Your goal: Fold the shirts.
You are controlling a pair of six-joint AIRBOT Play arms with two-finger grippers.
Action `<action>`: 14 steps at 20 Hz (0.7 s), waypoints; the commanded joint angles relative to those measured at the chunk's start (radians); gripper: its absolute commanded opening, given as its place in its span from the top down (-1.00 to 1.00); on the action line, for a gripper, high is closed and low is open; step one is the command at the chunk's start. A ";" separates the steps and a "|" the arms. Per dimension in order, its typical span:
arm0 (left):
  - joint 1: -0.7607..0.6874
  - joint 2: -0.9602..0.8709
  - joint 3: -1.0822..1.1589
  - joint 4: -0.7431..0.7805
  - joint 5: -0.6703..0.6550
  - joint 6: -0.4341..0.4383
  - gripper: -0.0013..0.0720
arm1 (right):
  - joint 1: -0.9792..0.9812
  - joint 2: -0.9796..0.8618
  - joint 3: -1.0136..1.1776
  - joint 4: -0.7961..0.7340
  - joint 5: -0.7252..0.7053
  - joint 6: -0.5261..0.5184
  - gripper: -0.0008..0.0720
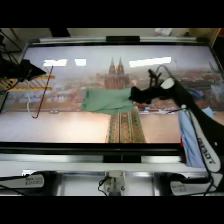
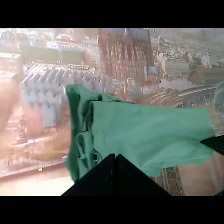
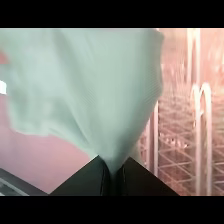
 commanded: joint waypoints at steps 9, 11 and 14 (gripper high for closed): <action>-0.013 0.000 0.000 0.000 -0.005 0.008 0.87 | -0.627 0.467 0.063 -0.287 0.349 0.197 0.79; -0.030 0.000 0.000 0.000 -0.006 0.012 0.87 | -0.745 0.518 0.066 -0.304 0.347 0.200 0.78; -0.056 0.000 0.000 -0.001 -0.012 0.026 0.87 | -0.881 0.541 0.087 -0.302 0.423 0.203 0.79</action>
